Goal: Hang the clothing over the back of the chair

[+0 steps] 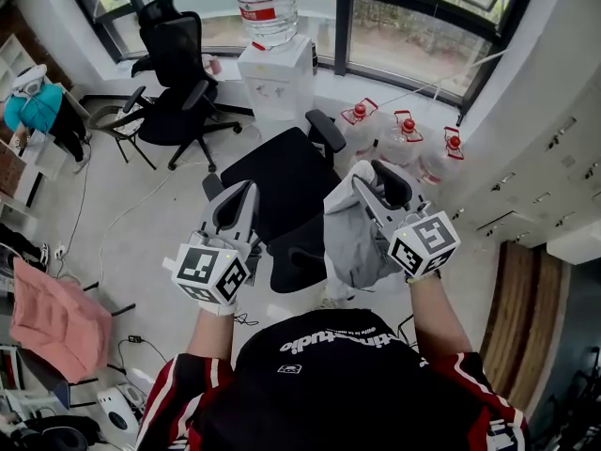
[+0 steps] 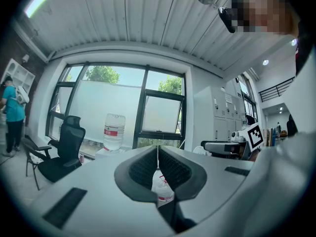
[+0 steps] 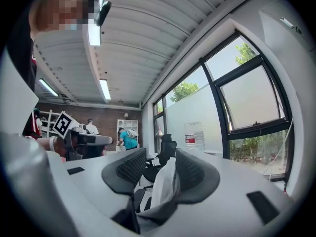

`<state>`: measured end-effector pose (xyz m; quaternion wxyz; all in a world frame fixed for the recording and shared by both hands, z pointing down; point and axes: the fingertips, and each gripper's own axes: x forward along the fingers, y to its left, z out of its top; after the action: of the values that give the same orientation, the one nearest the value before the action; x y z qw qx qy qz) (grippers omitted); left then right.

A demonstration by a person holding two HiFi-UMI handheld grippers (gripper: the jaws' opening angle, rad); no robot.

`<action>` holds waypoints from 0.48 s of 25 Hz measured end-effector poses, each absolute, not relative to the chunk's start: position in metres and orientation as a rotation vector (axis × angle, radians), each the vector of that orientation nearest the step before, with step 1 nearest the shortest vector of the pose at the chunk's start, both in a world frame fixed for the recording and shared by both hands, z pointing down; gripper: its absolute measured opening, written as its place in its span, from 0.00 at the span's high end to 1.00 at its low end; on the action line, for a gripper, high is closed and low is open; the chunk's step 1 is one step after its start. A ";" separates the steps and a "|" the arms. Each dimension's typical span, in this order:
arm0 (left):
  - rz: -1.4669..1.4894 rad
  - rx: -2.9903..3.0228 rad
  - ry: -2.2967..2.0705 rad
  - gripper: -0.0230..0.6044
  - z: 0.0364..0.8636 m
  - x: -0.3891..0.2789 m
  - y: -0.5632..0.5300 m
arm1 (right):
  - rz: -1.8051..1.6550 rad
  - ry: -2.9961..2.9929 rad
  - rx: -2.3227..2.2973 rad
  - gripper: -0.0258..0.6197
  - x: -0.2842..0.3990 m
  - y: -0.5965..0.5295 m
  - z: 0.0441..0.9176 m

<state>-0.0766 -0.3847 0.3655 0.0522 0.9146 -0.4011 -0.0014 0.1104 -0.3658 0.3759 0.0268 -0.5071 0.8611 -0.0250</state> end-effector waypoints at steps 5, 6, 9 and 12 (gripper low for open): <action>-0.009 2.777 -1.224 0.92 0.367 -0.079 -0.384 | -0.075 2.670 -1.559 0.63 0.105 -0.364 0.377; -0.010 2.777 -1.223 0.92 0.367 -0.079 -0.384 | -0.072 2.669 -1.559 0.63 0.104 -0.364 0.377; -0.015 2.779 -1.222 0.92 0.368 -0.078 -0.384 | -0.072 2.669 -1.558 0.63 0.103 -0.363 0.378; -0.019 2.778 -1.222 0.92 0.367 -0.078 -0.383 | -0.071 2.669 -1.556 0.63 0.102 -0.362 0.377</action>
<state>-0.0779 -0.3832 0.3673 0.0535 0.9141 -0.4020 -0.0064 0.1023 -0.3624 0.3767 0.0255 -0.5034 0.8633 -0.0231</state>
